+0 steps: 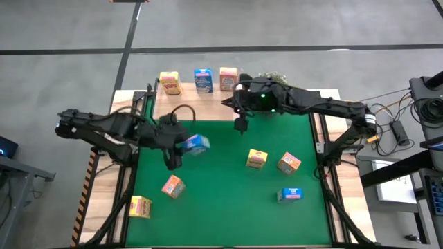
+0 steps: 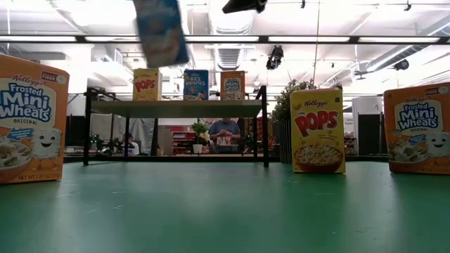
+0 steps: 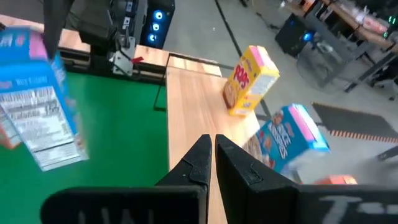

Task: Stack cereal on shelf
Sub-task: Put the left blue cereal box on the shelf

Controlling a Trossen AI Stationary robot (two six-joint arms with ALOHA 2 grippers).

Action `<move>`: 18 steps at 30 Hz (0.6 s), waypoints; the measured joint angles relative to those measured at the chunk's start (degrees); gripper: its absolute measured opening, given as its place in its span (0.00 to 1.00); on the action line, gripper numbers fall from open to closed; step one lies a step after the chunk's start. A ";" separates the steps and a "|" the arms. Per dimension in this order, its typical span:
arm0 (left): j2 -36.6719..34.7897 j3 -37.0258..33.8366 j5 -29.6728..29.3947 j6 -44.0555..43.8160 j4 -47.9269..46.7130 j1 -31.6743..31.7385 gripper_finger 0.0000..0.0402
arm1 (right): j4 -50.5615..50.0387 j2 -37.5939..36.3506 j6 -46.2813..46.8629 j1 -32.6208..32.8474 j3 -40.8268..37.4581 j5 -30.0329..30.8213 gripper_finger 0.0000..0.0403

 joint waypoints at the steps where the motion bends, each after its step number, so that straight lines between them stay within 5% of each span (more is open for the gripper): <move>1: 0.90 2.25 -0.23 4.96 -0.31 0.35 0.42 | -1.19 -0.78 0.48 0.00 0.02 -0.02 0.03; 11: 10.81 18.56 -0.13 34.10 -11.00 11.80 0.42 | -11.74 -5.37 7.57 0.24 -0.88 -0.45 0.03; 18: 15.57 21.29 13.83 47.16 -12.22 26.46 0.42 | -14.21 -5.49 9.32 0.24 -2.00 -0.44 0.03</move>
